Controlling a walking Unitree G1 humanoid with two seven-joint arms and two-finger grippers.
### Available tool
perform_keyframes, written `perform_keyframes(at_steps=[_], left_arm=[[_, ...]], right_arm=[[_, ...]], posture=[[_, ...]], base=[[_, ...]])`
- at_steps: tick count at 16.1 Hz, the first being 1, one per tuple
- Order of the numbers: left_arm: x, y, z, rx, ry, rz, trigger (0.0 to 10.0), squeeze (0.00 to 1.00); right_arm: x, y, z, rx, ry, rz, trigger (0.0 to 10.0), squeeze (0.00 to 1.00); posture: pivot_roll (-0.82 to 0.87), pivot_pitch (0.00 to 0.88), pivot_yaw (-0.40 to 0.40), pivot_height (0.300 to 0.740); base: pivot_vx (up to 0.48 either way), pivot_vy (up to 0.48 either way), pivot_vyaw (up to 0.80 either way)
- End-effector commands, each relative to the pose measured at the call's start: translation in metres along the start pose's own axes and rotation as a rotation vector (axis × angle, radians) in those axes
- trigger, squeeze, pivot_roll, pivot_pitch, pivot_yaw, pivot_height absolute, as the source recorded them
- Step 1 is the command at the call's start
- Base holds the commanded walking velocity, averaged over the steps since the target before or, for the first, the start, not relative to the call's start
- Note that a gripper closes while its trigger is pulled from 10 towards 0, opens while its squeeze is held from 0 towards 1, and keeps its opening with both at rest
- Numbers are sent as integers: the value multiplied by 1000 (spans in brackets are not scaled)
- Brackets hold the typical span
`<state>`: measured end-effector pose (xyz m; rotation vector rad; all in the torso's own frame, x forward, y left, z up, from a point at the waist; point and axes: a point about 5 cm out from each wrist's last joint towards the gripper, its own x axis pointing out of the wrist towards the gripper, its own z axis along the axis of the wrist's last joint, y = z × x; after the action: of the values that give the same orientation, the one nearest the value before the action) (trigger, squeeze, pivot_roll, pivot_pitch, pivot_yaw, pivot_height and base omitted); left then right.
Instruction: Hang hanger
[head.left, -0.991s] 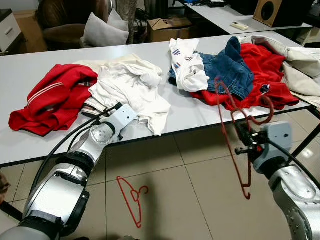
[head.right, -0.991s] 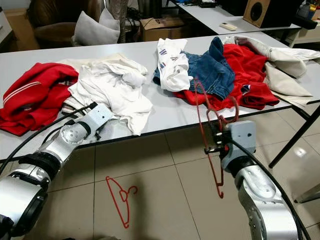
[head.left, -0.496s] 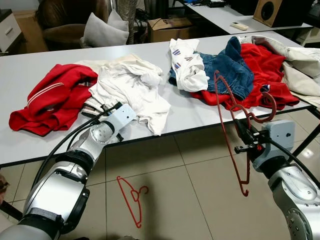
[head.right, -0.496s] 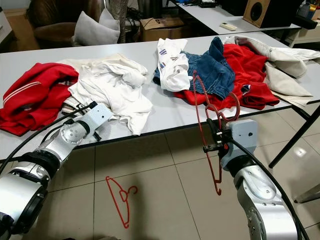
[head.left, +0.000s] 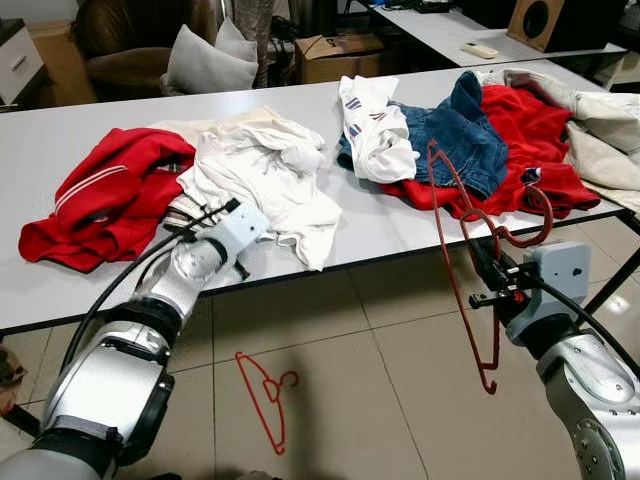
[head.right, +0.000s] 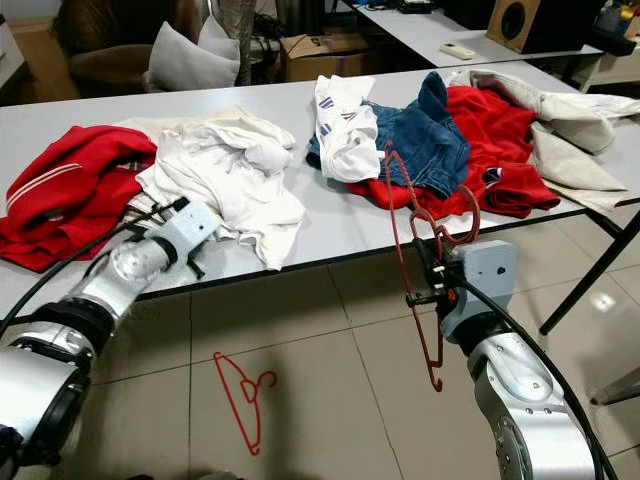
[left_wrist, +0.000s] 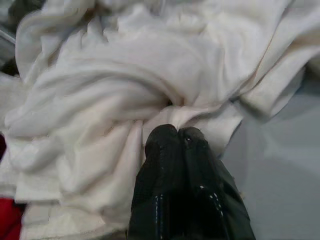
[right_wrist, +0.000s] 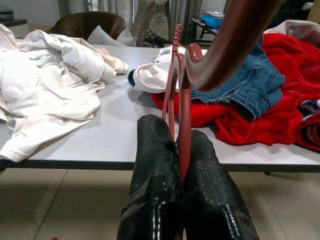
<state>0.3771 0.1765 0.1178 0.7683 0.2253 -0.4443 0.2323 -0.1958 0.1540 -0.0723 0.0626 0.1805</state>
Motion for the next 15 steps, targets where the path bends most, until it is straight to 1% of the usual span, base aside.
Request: perform_keyframes(at_steps=[1, 2, 5, 6, 7, 8, 9, 10, 11, 15], left_arm=[[-2, -1, 2, -20, -15, -52, 0, 0], [-4, -7, 0, -35, -21, -110, 0, 0], [-7, -12, 2, -57, -24, -197, 0, 0], [-6, -10, 2, -28, -12, -192, 0, 0], [-6, -9, 0, -16, 0, -173, 0, 0], [-6, -8, -1, 15, 15, -145, 1686, 0], [-5, -5, -1, 38, 20, -98, 10000, 0], [-5, -5, 1, 25, 1, -77, 10000, 0], [-4, -5, 3, 21, -16, -74, 10000, 1000], [-5, -8, 11, 3, -72, -78, 10000, 1000]], right_arm=[[-3, 1, 7, -6, -37, 3, 10000, 0], [-3, 1, 6, -6, -37, 4, 10000, 0], [-3, 3, 6, -10, -34, 18, 10000, 0], [-2, 3, 6, -11, -34, 22, 10000, 0], [-2, 3, 6, -11, -35, 25, 10000, 0], [-1, 4, 7, -13, -37, 28, 10000, 0], [0, 3, 7, -14, -38, 29, 10000, 0], [0, 4, 7, -14, -39, 30, 10000, 0], [-1, 3, 7, -15, -41, 29, 10000, 0], [-2, 3, 7, -14, -43, 25, 10000, 0]], posture=[[-254, 0, 54, 710], [-254, 0, 54, 710], [-248, 0, 47, 710], [-246, 0, 46, 710], [-246, 0, 46, 710], [-247, 0, 43, 710], [-247, 0, 43, 710], [-253, 0, 46, 710], [-254, 0, 47, 710], [-257, 0, 47, 710]], base=[[0, 0, 0], [0, 0, 0], [0, 0, 0], [0, 0, 0], [0, 0, 0], [0, 0, 0], [0, 0, 0], [0, 0, 0], [0, 0, 0], [0, 0, 0]])
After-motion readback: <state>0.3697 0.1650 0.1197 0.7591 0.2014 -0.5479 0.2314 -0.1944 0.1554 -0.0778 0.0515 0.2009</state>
